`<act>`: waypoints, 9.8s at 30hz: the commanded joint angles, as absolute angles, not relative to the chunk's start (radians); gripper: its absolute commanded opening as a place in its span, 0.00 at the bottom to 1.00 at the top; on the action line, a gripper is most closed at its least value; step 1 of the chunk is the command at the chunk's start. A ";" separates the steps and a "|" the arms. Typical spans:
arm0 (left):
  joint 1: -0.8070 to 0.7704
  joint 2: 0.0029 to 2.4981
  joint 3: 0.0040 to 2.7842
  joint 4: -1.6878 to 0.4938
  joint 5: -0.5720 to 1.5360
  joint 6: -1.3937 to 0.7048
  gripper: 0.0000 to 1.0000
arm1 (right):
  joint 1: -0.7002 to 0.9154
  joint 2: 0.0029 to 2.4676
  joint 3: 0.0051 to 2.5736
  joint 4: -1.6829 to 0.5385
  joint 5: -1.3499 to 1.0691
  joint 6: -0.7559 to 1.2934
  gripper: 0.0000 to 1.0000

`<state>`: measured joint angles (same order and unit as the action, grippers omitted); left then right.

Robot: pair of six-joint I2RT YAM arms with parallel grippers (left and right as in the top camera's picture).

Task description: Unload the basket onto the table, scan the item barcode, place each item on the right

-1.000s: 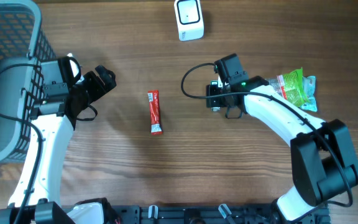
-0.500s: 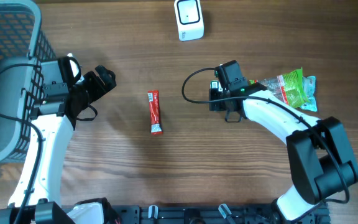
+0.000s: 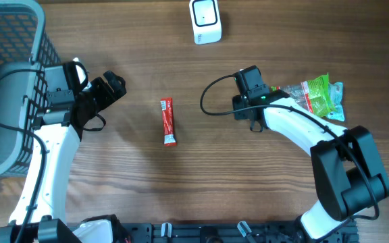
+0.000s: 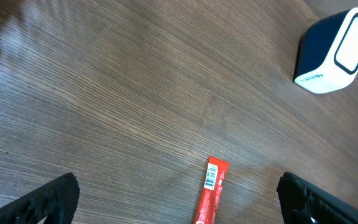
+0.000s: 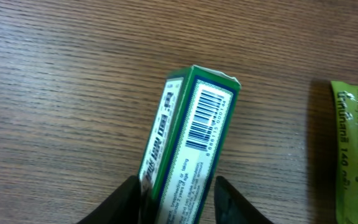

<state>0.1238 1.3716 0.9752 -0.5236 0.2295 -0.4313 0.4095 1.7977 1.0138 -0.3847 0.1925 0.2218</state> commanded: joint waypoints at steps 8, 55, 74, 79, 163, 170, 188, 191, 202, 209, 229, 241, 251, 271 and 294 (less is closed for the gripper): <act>0.127 1.378 0.974 -0.521 0.234 -0.422 1.00 | 0.411 1.709 1.021 -0.413 0.254 0.213 0.47; 0.127 1.378 0.974 -0.521 0.234 -0.422 1.00 | 0.346 1.803 1.019 -0.414 0.217 0.464 0.62; 0.127 1.378 0.974 -0.521 0.234 -0.422 1.00 | 0.335 1.701 1.023 -0.532 0.234 0.458 0.63; 0.127 1.378 0.974 -0.521 0.234 -0.422 1.00 | 0.365 1.670 1.028 -0.533 0.116 0.441 0.63; 0.127 1.378 0.974 -0.521 0.234 -0.422 1.00 | 0.379 1.790 0.893 -0.314 0.074 0.239 0.44; 0.127 1.378 0.974 -0.521 0.234 -0.422 1.00 | 0.378 1.726 0.944 -0.388 0.074 0.239 0.37; 0.127 1.378 0.974 -0.521 0.234 -0.422 1.00 | 0.378 1.533 1.613 -1.008 -0.312 0.241 0.32; 0.127 1.378 0.974 -0.521 0.234 -0.422 1.00 | 0.379 1.644 1.876 -1.149 -0.376 0.235 0.32; 0.127 1.378 0.974 -0.521 0.234 -0.422 1.00 | 0.378 2.013 2.126 -0.937 -0.669 0.305 0.32; 0.127 1.378 0.974 -0.521 0.234 -0.422 1.00 | 0.302 2.241 2.125 -0.592 -0.803 0.436 0.31; 0.127 1.378 0.974 -0.521 0.234 -0.422 1.00 | 0.177 2.647 2.119 0.178 -1.172 0.952 0.31; 0.127 1.378 0.974 -0.521 0.234 -0.422 1.00 | 0.169 2.647 2.119 0.111 -1.145 0.918 0.31; 0.127 1.378 0.974 -0.521 0.234 -0.422 1.00 | 0.159 2.508 2.119 0.110 -1.150 0.943 0.27; 0.127 1.378 0.974 -0.521 0.234 -0.422 1.00 | 0.204 1.929 2.114 -1.432 -0.181 0.056 0.27; 0.127 1.378 0.974 -0.521 0.234 -0.422 1.00 | 0.204 1.932 1.486 -1.113 -0.038 0.067 1.00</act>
<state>0.1238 1.3743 0.9745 -0.5240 0.2325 -0.4309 0.2039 1.9297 1.4204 -1.1084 0.0437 0.1043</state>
